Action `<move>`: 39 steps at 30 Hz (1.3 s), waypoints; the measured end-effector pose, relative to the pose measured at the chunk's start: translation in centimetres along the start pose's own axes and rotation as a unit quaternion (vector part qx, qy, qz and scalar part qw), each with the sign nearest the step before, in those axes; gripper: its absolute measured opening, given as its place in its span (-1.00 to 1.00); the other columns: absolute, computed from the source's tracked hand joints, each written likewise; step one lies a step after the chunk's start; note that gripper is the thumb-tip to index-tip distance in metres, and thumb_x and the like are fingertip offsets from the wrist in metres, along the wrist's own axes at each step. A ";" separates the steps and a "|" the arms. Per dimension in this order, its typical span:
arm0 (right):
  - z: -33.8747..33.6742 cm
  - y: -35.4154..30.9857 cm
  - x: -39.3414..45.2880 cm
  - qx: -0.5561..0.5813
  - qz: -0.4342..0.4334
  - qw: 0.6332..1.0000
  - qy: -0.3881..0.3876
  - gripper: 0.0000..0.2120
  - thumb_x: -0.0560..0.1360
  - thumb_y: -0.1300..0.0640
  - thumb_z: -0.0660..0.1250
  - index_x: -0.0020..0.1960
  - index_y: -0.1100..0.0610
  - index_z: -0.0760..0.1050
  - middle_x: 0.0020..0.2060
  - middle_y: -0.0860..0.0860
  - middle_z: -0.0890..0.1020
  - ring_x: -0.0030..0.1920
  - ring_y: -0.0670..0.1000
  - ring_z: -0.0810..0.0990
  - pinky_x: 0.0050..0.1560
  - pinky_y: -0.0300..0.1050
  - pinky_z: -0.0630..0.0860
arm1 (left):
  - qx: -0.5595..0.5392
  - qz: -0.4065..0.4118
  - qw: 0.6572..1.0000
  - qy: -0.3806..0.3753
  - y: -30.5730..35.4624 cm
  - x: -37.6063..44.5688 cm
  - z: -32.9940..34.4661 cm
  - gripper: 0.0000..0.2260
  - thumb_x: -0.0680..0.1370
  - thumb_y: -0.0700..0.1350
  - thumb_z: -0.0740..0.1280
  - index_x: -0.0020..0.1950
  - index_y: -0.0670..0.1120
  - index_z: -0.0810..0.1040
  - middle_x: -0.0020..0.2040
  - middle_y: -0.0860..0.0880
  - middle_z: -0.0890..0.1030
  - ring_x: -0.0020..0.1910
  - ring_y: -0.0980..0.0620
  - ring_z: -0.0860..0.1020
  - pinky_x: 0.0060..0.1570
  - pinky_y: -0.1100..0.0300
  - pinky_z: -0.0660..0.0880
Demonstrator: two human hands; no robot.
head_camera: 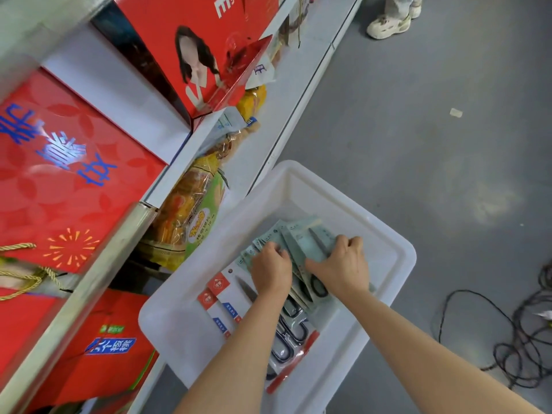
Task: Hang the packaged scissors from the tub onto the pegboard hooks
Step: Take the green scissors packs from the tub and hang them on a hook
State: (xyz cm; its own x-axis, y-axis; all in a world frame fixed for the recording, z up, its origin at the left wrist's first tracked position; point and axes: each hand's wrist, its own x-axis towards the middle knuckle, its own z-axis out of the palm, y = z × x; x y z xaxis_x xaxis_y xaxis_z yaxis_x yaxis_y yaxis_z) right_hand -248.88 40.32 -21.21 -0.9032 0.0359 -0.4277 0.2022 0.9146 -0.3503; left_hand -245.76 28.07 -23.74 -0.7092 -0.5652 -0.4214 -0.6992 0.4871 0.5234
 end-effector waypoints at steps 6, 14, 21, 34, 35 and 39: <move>-4.7 0.6 -1.5 0.089 0.002 0.993 0.077 -0.16 0.15 -0.28 0.52 0.24 0.11 0.30 0.13 0.04 0.47 0.12 0.10 0.50 0.02 0.01 0.49 | -0.010 -0.137 0.990 -0.039 5.4 0.2 2.6 -0.34 0.47 0.05 0.43 0.39 -0.28 0.27 0.33 -0.23 0.43 0.26 -0.19 0.48 0.06 0.00 0.51; -7.3 2.0 -2.8 0.184 0.022 0.979 0.086 -0.14 0.15 -0.22 0.59 0.25 0.14 0.28 0.11 0.00 0.43 0.09 0.02 0.41 -0.11 -0.03 0.40 | -0.035 -0.169 0.985 -0.014 7.1 0.3 3.6 -0.18 0.44 -0.14 0.49 0.51 -0.24 0.05 0.42 -0.24 0.29 0.24 -0.16 0.50 -0.04 0.11 0.51; -7.4 1.3 -3.9 0.271 0.036 0.960 0.062 -0.36 0.29 -0.16 0.52 0.21 0.01 0.29 0.12 0.00 0.48 0.13 0.11 0.51 0.10 0.17 0.52 | -0.278 -0.225 0.934 0.023 4.3 -0.5 0.4 -0.74 0.56 -0.23 0.25 0.24 -0.15 0.51 0.16 -0.11 0.63 -0.06 -0.05 0.59 -0.30 0.26 0.44; -11.4 -14.7 -14.0 0.443 -0.137 0.879 -0.113 -0.93 0.46 0.23 0.41 -0.08 0.10 0.63 -0.32 0.10 0.67 -0.45 0.01 0.48 -0.47 -0.17 0.39 | -0.490 -0.044 0.842 0.222 -4.6 -11.9 -23.7 -0.90 0.45 -0.24 0.48 -0.07 -0.08 0.69 -0.18 -0.04 0.73 -0.20 0.03 0.62 -0.13 0.13 0.53; -12.0 -16.5 -15.5 0.454 -0.150 0.868 -0.134 -0.92 0.45 0.24 0.42 -0.08 0.12 0.64 -0.30 0.09 0.70 -0.42 0.02 0.54 -0.42 -0.12 0.46 | -0.481 -0.023 0.840 0.249 -5.0 -13.4 -26.2 -0.90 0.46 -0.27 0.46 -0.11 -0.08 0.69 -0.20 -0.04 0.72 -0.21 0.04 0.60 -0.15 0.14 0.51; -14.9 -23.6 -21.9 0.487 -0.224 0.819 -0.206 -0.93 0.43 0.26 0.46 -0.11 0.14 0.68 -0.25 0.06 0.74 -0.26 0.06 0.68 -0.19 -0.06 0.62 | -0.478 0.032 0.814 0.329 -6.5 -18.4 -34.6 -0.88 0.49 -0.28 0.43 -0.06 -0.09 0.68 -0.18 -0.07 0.72 -0.21 0.06 0.60 -0.16 0.12 0.50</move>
State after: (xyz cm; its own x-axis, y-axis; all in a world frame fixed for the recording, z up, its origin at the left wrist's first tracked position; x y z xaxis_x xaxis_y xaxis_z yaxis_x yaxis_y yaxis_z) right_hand -239.49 23.92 8.81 -0.8059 -0.5373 -0.2486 0.2725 0.0361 -0.9615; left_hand -225.04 12.29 6.30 -0.3202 -0.9462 -0.0466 -0.0502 -0.0322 0.9982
